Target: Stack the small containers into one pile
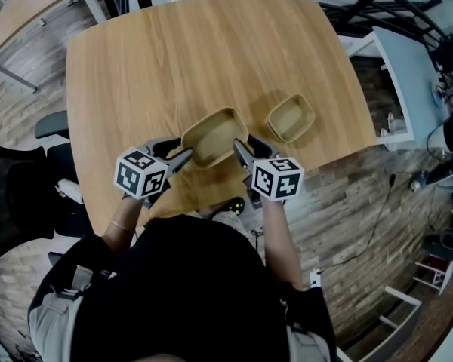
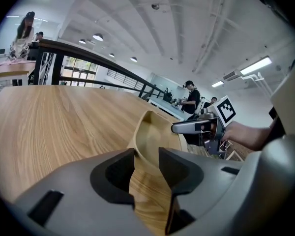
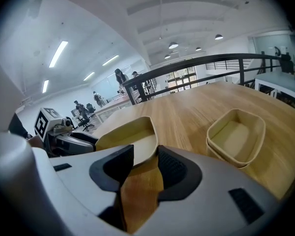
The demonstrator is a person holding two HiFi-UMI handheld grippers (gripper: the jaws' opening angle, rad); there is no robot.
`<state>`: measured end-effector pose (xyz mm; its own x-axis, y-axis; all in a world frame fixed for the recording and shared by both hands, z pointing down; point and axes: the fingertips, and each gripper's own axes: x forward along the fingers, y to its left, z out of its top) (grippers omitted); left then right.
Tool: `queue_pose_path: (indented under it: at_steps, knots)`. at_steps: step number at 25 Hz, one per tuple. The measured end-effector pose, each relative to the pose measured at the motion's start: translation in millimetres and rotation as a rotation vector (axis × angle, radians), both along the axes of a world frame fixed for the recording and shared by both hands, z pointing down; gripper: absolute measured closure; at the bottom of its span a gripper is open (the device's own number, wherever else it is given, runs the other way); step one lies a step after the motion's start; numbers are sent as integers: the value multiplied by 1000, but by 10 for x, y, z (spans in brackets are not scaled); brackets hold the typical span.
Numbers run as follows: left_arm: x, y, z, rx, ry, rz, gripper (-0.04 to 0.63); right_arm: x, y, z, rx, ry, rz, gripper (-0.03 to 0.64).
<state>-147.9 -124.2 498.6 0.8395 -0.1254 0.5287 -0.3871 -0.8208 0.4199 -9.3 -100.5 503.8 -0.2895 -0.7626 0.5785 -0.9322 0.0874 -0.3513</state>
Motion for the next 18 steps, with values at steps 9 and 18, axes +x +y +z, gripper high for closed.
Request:
queue_pose_path:
  at_steps: [9, 18]
  knots:
    - [458, 297, -110, 14, -14, 6, 437, 470, 239, -155, 57, -26, 24, 454]
    - [938, 579, -260, 35, -9, 33, 437, 948, 533, -300, 94, -26, 50, 454]
